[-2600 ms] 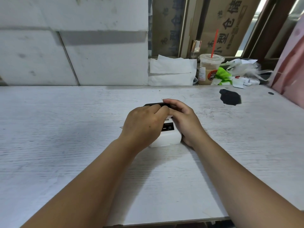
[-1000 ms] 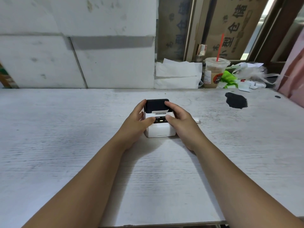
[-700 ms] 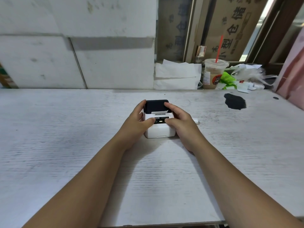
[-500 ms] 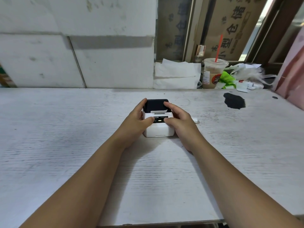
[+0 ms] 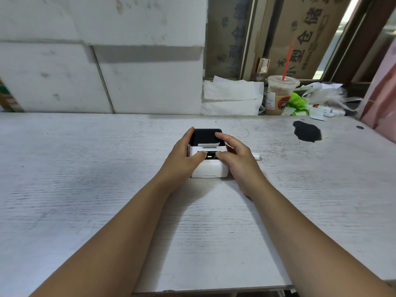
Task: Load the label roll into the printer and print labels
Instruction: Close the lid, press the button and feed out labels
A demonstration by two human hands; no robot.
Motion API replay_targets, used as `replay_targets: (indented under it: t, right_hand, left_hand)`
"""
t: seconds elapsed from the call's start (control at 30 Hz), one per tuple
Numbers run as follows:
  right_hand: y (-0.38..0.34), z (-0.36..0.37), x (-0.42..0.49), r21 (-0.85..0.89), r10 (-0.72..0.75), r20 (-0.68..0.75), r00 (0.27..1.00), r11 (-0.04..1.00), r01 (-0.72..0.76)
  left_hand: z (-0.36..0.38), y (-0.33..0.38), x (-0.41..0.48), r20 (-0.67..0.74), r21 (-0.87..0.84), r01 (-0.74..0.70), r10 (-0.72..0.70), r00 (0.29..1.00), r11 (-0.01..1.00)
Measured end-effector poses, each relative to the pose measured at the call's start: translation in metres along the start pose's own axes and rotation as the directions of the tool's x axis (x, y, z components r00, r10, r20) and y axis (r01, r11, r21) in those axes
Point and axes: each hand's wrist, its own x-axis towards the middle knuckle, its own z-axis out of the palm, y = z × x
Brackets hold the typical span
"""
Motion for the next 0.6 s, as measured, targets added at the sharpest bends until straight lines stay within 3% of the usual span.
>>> replay_targets:
  t: [0.17, 0.6]
  right_hand:
    - [0.0014, -0.0008, 0.0011, -0.003, -0.002, 0.004, 1.000, 1.000, 0.002]
    - [-0.0010, -0.0053, -0.0002, 0.020, -0.026, 0.041, 0.999, 1.000, 0.025]
  left_hand:
    - [0.0033, 0.0003, 0.0014, 0.028, 0.120, 0.046, -0.049, 0.998, 0.992]
    - [0.0001, -0.0022, 0.0037, 0.028, 0.013, 0.083, -0.083, 0.996, 0.996]
